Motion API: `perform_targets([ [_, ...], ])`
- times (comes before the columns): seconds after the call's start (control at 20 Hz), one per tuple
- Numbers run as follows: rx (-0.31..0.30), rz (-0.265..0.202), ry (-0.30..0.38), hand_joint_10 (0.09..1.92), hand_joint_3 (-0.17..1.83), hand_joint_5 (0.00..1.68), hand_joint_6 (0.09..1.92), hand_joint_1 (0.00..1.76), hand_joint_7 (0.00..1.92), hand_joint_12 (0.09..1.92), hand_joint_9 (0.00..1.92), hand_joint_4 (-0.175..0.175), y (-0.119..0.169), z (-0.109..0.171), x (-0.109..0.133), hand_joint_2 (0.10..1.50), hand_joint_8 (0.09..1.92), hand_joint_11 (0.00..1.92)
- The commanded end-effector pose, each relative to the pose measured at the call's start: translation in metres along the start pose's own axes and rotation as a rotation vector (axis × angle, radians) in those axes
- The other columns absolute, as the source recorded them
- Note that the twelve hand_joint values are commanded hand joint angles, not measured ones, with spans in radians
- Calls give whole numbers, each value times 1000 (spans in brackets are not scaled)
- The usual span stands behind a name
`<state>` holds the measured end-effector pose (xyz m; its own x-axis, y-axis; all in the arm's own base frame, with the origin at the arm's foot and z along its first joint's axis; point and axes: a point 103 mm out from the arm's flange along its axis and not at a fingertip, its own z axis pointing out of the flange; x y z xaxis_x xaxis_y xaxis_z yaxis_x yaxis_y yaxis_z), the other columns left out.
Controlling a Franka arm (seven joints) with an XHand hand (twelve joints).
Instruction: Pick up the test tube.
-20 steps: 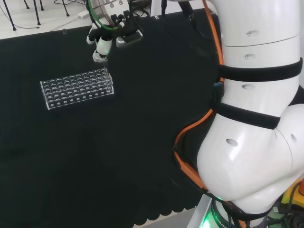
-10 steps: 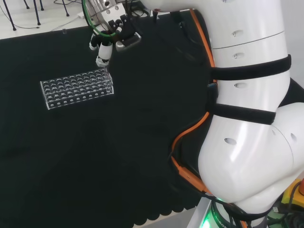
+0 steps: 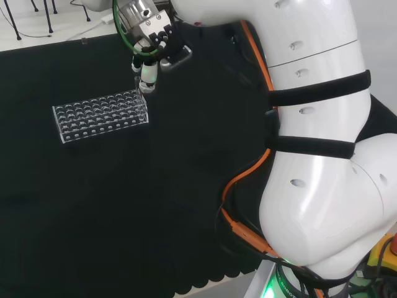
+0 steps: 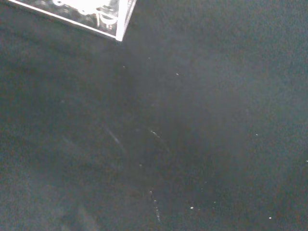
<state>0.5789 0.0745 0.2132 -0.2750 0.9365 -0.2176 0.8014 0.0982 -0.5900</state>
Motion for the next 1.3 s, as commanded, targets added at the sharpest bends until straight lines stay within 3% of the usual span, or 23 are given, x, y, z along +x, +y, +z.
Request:
perform_targets([
  [0.05, -15, 20, 49, 956, 642, 288, 87, 809, 276, 1578, 283, -44, 6, 3, -4, 704, 832, 87],
  [0.3, -48, 16, 106, 931, 651, 343, 87, 830, 379, 1547, 365, -57, 13, -2, 8, 700, 830, 168],
  [0.6, -93, 47, 141, 843, 669, 491, 116, 908, 674, 1474, 552, -93, 21, -4, 24, 683, 768, 328],
  [0.8, -100, 66, 147, 751, 721, 492, 625, 1022, 850, 1390, 737, -125, 23, -2, 31, 628, 712, 530],
  [0.9, -97, 72, 153, 733, 749, 476, 772, 1056, 883, 1374, 777, -134, 26, 0, 35, 607, 704, 574],
  [1.3, -93, 94, 193, 725, 778, 511, 889, 1087, 941, 1365, 826, -155, 36, 2, 47, 587, 708, 611],
])
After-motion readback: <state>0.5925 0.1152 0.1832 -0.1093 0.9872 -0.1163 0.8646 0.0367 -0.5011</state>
